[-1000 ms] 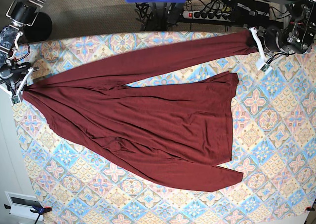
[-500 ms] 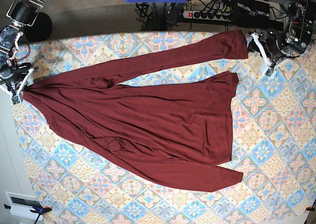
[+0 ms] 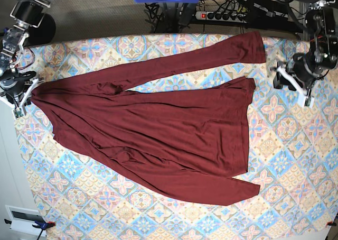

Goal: Layout the t-shirt on the table in an organized manner, then fold the t-shirt properly
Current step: 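Drag the held fabric with the left gripper toward the right gripper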

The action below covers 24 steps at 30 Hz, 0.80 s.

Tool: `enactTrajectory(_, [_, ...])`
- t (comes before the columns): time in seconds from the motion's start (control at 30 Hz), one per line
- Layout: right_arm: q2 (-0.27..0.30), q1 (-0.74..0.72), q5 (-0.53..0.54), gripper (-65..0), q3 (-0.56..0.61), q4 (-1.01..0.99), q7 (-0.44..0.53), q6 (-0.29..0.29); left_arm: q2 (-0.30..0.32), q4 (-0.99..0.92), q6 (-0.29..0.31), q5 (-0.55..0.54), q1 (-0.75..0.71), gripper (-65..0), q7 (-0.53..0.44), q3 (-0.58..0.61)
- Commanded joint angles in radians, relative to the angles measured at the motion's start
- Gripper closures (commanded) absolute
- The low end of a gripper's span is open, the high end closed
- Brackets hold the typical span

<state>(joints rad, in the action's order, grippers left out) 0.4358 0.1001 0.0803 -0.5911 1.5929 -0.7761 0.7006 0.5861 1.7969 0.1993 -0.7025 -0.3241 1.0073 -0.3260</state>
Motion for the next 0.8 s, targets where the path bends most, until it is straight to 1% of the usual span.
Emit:
enactTrajectory(0.0, [0.019,-0.01,0.006,-7.5,-0.007,0.034,0.014,-0.002,-0.004,-0.009,0.007,-0.029,0.033,-29.6,-0.011,0.024])
enactTrajectory(0.07, [0.011,-0.009,0.006,-7.5,-0.007,0.051,0.014,-0.002,-0.03,-0.056,0.006,-0.012,0.075,-29.2,-0.014,0.06])
enactTrajectory(0.2, [-0.005,-0.009,0.006,-7.5,-0.007,0.067,0.014,-0.002,-0.104,-0.133,0.009,0.059,0.153,-29.2,-0.015,0.104])
enactTrajectory(0.27, [-0.005,-0.009,0.006,-7.5,-0.005,0.067,0.014,-0.002,-0.142,-0.151,0.009,0.071,0.184,-29.2,-0.015,0.135])
enactTrajectory(0.4, [-0.007,-0.009,0.006,-7.5,-0.005,0.079,0.014,-0.002,-0.186,-0.19,0.01,0.085,0.211,-28.4,-0.015,0.183])
enactTrajectory(0.43, [-0.007,-0.009,0.006,-7.5,-0.005,0.079,0.014,-0.002,-0.193,-0.191,0.012,0.074,0.211,-26.4,-0.015,0.19])
enactTrajectory(0.47, [-0.007,-0.009,0.006,-7.5,-0.005,0.079,0.014,-0.002,-0.193,-0.179,0.013,0.065,0.208,-22.7,-0.014,0.206])
enactTrajectory(0.53, [-0.007,-0.009,0.006,-7.5,-0.005,0.077,0.014,-0.002,-0.191,-0.138,0.027,0.043,0.201,-12.7,-0.014,0.247])
enactTrajectory(0.6, [-0.007,-0.009,0.006,-7.5,-0.005,0.077,0.014,-0.002,-0.191,-0.105,0.033,0.036,0.176,-2.9,-0.015,0.253])
enactTrajectory(0.63, [-0.007,-0.009,0.006,-7.5,-0.005,0.077,0.014,-0.002,-0.19,-0.098,0.032,0.04,0.165,0.0,-0.012,0.253])
enactTrajectory(0.67, [-0.007,-0.009,0.006,-7.5,-0.005,0.077,0.014,-0.002,-0.186,-0.09,0.032,0.04,0.158,0.0,-0.012,0.255])
enactTrajectory(0.77, [-0.007,-0.009,0.006,-7.5,-0.005,0.077,0.014,-0.002,-0.139,-0.056,0.038,0.03,0.115,0.0,-0.012,0.261])
